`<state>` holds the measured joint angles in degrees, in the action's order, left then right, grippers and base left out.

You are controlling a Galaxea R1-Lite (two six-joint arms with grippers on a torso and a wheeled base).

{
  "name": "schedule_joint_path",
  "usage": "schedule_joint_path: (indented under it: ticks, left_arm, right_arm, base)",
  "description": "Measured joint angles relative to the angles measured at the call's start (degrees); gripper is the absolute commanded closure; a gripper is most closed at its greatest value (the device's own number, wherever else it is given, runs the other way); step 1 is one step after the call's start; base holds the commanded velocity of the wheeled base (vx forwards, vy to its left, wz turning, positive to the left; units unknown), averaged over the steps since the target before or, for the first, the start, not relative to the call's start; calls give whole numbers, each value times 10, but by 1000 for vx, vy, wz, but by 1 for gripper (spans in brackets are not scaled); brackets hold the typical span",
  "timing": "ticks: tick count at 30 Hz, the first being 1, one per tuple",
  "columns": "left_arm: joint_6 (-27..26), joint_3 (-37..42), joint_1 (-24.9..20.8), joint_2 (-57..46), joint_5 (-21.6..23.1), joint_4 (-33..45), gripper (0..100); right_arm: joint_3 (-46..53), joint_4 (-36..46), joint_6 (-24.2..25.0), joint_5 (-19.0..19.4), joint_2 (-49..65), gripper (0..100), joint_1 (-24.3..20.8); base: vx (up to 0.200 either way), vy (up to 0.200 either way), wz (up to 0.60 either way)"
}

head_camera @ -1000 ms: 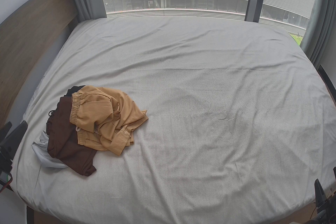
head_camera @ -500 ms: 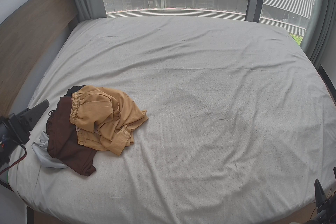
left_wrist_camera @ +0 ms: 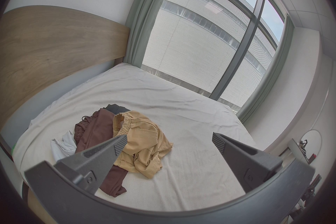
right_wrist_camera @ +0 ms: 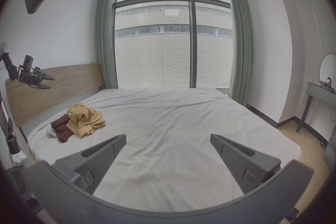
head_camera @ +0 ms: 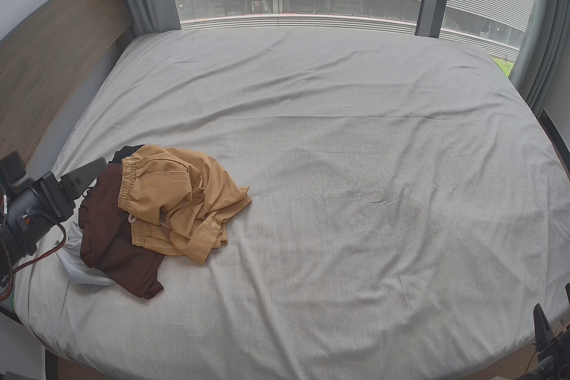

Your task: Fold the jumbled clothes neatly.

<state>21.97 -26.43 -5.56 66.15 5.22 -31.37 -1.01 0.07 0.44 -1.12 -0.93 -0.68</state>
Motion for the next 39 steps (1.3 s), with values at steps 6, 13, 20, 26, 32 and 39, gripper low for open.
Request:
schedule_joint_path:
  ticks: [6, 13, 20, 26, 32, 39]
  left_arm:
    - [1, 0, 6, 48, 29, -45, 0]
    - [12, 0, 17, 97, 44, -58, 0]
    - [17, -2, 53, 150, 76, -113, 0]
    - [17, -3, 79, 203, 88, -143, 0]
    - [18, -7, 95, 263, 89, -180, 0]
    - [29, -25, 106, 337, 90, -232, 0]
  right_arm:
    - [0, 0, 0, 0, 0, 0, 0]
    - [0, 0, 0, 0, 0, 0, 0]
    - [0, 0, 0, 0, 0, 0, 0]
    - [0, 0, 0, 0, 0, 0, 0]
    - [0, 0, 0, 0, 0, 0, 0]
    - [0, 0, 0, 0, 0, 0, 0]
  base:
    - [0, 0, 0]
    - [0, 0, 0]
    - [0, 0, 0]
    - [0, 0, 0]
    - [0, 0, 0]
    - [0, 0, 0]
